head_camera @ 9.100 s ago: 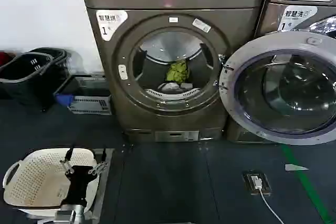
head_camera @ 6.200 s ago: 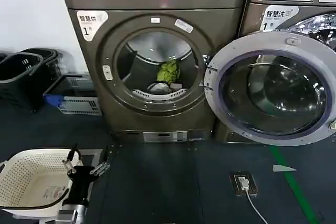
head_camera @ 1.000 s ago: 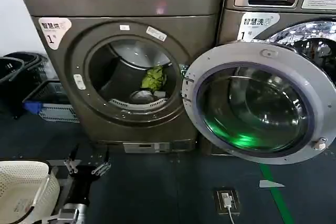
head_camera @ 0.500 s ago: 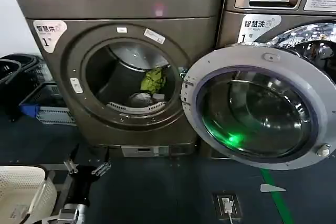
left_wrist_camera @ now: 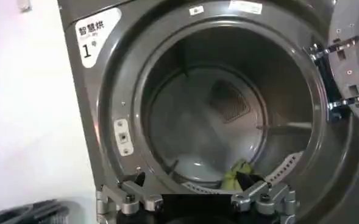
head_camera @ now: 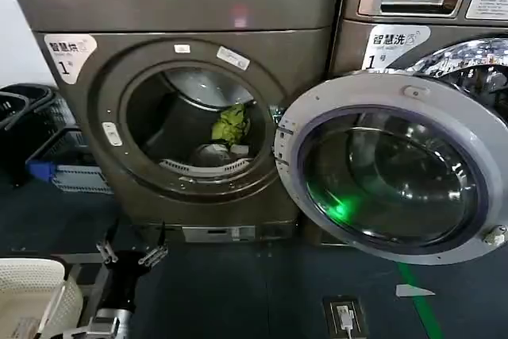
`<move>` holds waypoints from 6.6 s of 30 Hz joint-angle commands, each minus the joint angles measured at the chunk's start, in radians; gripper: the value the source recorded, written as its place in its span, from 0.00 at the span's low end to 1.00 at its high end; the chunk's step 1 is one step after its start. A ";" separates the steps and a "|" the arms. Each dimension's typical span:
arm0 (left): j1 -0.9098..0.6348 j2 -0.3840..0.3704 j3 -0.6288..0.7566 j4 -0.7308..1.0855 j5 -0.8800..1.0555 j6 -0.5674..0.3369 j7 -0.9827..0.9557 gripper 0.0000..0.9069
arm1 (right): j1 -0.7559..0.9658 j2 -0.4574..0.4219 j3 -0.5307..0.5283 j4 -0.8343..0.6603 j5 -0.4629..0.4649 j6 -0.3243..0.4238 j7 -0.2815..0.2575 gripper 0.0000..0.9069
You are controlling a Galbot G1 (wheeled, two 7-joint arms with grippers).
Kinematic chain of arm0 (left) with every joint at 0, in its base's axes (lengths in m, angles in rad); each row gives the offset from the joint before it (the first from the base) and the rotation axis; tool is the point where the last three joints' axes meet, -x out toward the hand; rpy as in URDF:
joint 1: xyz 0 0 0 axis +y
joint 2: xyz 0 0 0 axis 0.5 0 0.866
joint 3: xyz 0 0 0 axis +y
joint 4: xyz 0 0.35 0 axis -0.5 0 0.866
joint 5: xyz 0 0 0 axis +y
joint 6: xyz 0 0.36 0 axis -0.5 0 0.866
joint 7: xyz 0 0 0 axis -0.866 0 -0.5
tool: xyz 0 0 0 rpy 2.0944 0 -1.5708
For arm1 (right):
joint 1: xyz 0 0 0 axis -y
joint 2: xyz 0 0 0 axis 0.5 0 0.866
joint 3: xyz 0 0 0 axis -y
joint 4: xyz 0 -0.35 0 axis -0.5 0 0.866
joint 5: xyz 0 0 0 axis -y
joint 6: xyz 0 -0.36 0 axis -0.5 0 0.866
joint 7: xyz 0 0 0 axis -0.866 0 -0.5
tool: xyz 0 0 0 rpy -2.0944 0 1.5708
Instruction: Grasp the clothes from the dryer.
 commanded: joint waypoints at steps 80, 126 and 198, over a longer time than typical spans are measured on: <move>-0.009 0.001 0.001 0.002 -0.012 -0.115 0.044 1.00 | -0.003 0.004 0.000 -0.003 0.000 0.005 -0.001 1.00; -0.003 0.002 0.003 -0.010 -0.017 -0.132 0.049 1.00 | -0.009 0.005 -0.001 0.007 0.005 0.005 0.015 1.00; -0.552 0.245 0.407 0.233 -0.362 0.205 -0.251 1.00 | -0.036 0.026 -0.003 0.030 0.013 0.004 0.022 1.00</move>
